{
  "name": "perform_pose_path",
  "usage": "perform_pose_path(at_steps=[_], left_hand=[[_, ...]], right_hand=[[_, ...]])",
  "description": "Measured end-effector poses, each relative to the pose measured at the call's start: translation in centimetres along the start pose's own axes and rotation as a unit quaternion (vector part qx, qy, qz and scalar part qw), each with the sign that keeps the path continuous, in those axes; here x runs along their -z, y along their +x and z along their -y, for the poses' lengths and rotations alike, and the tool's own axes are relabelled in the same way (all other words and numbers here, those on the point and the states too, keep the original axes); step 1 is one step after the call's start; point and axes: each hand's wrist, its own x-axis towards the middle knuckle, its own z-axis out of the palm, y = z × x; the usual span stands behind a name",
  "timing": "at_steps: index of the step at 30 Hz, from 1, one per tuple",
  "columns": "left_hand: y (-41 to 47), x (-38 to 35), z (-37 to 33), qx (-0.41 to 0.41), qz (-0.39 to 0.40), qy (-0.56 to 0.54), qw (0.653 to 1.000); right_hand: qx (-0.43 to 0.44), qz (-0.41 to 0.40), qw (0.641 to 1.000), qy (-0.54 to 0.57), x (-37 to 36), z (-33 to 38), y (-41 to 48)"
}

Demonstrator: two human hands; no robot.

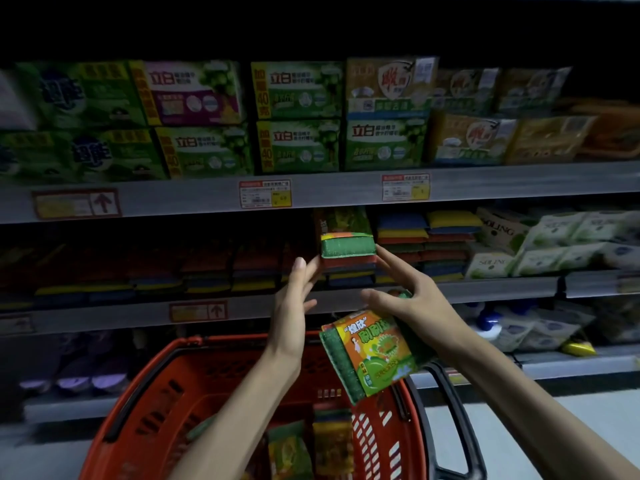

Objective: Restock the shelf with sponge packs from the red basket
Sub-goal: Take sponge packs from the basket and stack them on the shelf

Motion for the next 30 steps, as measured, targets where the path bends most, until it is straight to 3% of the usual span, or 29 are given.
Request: perform_pose_path(at_steps=[14, 30], left_hand=[[2.3, -1.4, 0.2, 0.014, -0.014, -0.044, 0.999], [4.3, -1.9, 0.3, -0.026, -0.1, 0.067, 0.992]], right_hand=[[0.003, -0.042, 0.999, 0.002, 0.1, -0.7, 2.4], [-0.021, -0.081, 0.997, -0.004, 0.4, 0.1, 1.7]])
